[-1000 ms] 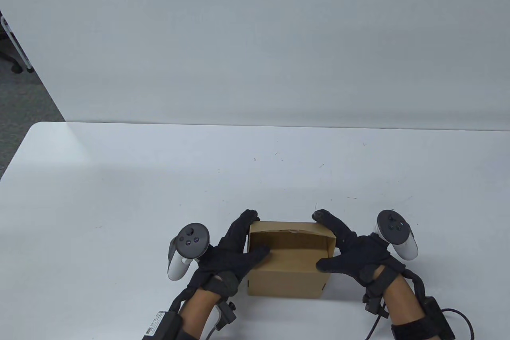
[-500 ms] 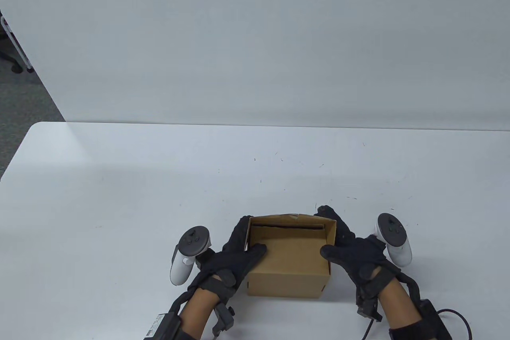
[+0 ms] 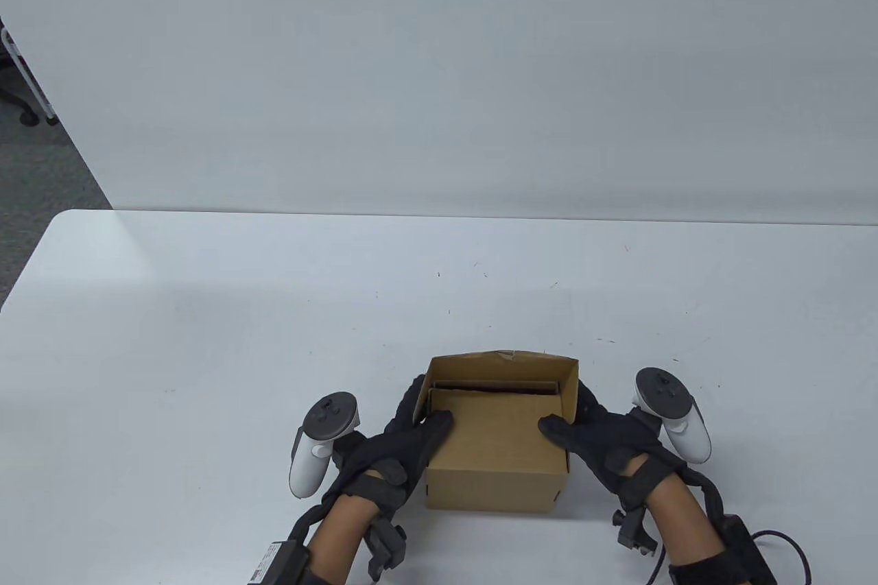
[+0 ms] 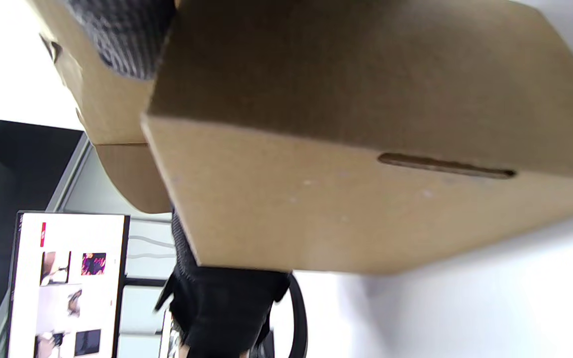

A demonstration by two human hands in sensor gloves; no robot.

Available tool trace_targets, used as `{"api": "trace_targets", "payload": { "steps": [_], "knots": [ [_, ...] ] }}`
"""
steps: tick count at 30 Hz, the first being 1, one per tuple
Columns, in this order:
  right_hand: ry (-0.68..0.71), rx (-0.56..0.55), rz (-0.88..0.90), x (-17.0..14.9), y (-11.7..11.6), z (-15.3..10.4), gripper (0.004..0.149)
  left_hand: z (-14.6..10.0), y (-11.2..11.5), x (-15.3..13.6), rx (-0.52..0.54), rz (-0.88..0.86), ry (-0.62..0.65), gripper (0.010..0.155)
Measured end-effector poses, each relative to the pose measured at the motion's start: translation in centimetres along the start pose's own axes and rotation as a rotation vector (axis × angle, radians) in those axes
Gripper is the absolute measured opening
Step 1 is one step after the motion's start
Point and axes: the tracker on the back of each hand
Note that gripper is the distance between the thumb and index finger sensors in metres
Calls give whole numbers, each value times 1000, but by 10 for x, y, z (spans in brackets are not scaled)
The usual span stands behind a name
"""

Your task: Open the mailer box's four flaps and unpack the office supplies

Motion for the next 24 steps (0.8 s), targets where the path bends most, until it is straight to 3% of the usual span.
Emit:
{"api": "trace_targets", "payload": {
  "steps": [3, 6, 19, 24],
  "knots": [
    [-132, -27, -24, 0, -2, -4, 88, -3, 0, 2, -9, -6, -57, 88],
    [-223, 47, 75, -5, -1, -7, 92, -4, 0, 4, -4, 10, -76, 88],
    [-109, 17, 28, -3, 0, -4, 87, -1, -2, 3, -26, 70, 9, 89],
    [-3, -11, 3, 4, -1, -3, 85, 1, -4, 6, -11, 126, 112, 87]
  ]
}}
Point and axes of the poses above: the tracker on the back of each hand, its own x axis roughly to the thumb side, its own z axis roughly from the wrist to the fingertips, y = z × x, and after that the axes turned 6 degrees about -x, right-handed
